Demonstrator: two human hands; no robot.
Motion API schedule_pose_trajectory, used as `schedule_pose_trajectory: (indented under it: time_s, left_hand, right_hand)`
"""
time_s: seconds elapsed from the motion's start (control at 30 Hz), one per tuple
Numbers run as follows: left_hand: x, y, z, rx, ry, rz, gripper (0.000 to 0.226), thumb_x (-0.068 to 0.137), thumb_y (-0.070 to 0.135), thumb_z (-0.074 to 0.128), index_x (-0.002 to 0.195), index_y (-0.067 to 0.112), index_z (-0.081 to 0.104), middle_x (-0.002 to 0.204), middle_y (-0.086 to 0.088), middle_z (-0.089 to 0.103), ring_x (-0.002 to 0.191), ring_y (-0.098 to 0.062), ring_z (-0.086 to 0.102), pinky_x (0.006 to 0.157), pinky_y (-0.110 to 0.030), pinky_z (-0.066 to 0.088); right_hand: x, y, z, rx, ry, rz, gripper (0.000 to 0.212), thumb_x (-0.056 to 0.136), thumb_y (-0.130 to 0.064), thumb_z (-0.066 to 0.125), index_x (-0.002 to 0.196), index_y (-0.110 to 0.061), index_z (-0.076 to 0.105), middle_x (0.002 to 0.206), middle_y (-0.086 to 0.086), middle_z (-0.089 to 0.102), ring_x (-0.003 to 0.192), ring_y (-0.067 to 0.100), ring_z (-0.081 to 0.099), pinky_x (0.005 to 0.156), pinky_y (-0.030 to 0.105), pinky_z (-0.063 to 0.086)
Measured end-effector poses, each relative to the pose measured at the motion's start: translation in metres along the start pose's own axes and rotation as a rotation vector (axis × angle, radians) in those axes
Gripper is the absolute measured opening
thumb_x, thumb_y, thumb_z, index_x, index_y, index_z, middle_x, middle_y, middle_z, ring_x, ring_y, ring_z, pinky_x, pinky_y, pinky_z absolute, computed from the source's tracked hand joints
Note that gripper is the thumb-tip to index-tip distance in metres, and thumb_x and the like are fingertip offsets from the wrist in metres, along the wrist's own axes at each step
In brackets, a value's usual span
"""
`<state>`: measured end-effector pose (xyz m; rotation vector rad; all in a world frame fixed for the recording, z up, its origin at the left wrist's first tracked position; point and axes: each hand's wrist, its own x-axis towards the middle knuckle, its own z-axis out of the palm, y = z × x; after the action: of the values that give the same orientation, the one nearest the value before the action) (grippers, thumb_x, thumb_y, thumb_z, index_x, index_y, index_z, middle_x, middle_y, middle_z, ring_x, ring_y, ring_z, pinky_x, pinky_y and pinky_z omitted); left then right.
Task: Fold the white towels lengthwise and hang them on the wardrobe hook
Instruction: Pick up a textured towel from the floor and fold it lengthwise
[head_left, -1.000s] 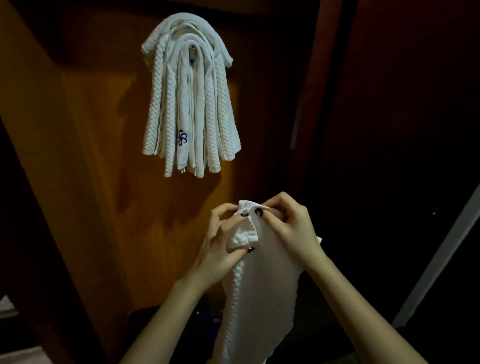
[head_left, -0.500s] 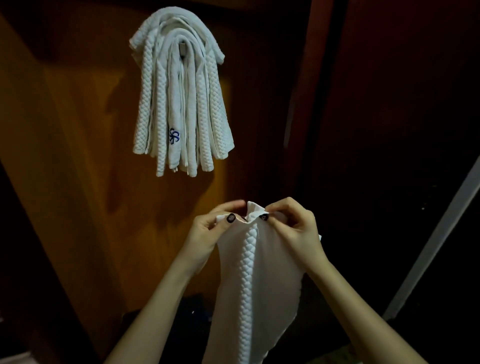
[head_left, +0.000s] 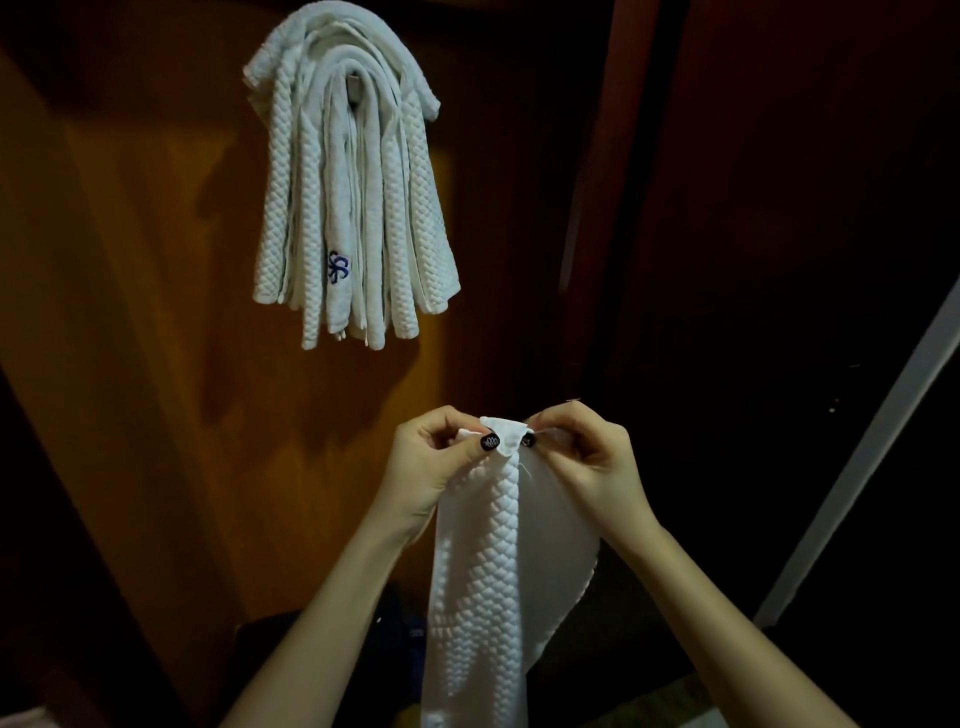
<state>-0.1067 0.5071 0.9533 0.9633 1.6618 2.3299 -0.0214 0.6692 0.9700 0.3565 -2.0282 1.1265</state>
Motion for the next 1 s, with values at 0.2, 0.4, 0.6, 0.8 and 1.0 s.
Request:
schedule_pose_trajectory:
  time_s: [0.2, 0.4, 0.6, 0.8, 1.0]
  left_hand:
    - [0.004, 0.0, -0.003, 0.001, 0.049, 0.014, 0.016, 0.058, 0.033, 0.081, 0.066, 0.024, 0.07, 0.071, 0.006, 0.068, 0.067, -0.013, 0.061, 0.06, -0.026, 0.053]
    - [0.028, 0.01, -0.015, 0.418, 0.05, 0.129, 0.022, 0.068, 0.018, 0.082, 0.065, 0.026, 0.062, 0.071, 0.01, 0.064, 0.069, -0.002, 0.057, 0.063, -0.016, 0.047]
    - [0.026, -0.001, -0.019, 0.495, 0.011, 0.116, 0.026, 0.071, 0.002, 0.079, 0.065, 0.018, 0.061, 0.074, 0.003, 0.062, 0.067, 0.001, 0.056, 0.063, -0.014, 0.045]
    - [0.042, 0.026, -0.014, 0.418, -0.058, 0.167, 0.025, 0.072, 0.0, 0.077, 0.066, 0.019, 0.061, 0.077, 0.003, 0.065, 0.07, -0.001, 0.061, 0.063, -0.014, 0.049]
    - [0.039, 0.04, -0.019, 0.408, -0.077, 0.193, 0.023, 0.071, 0.0, 0.076, 0.066, 0.016, 0.061, 0.077, 0.001, 0.064, 0.071, -0.001, 0.061, 0.066, -0.015, 0.049]
  right_hand:
    - [-0.002, 0.005, -0.003, -0.025, 0.006, 0.021, 0.013, 0.085, 0.008, 0.063, 0.085, -0.005, 0.06, 0.093, -0.001, 0.063, 0.088, 0.008, 0.062, 0.076, 0.018, 0.049]
    - [0.005, 0.007, -0.02, -0.252, -0.048, 0.103, 0.007, 0.094, -0.006, 0.059, 0.088, -0.004, 0.054, 0.075, 0.0, 0.059, 0.068, 0.011, 0.058, 0.062, 0.032, 0.047]
    - [0.037, -0.007, -0.041, -0.18, -0.04, 0.115, 0.011, 0.094, -0.012, 0.059, 0.085, -0.014, 0.053, 0.069, -0.001, 0.06, 0.062, 0.014, 0.058, 0.058, 0.025, 0.045]
    - [0.025, 0.006, -0.002, -0.215, -0.379, 0.168, 0.027, 0.086, -0.031, 0.071, 0.108, -0.019, 0.061, 0.111, -0.009, 0.059, 0.1, -0.001, 0.053, 0.085, 0.017, 0.042]
    - [0.038, -0.005, 0.008, -0.037, -0.33, 0.151, 0.014, 0.089, -0.017, 0.068, 0.083, -0.009, 0.059, 0.101, 0.005, 0.064, 0.095, 0.013, 0.061, 0.084, 0.034, 0.05]
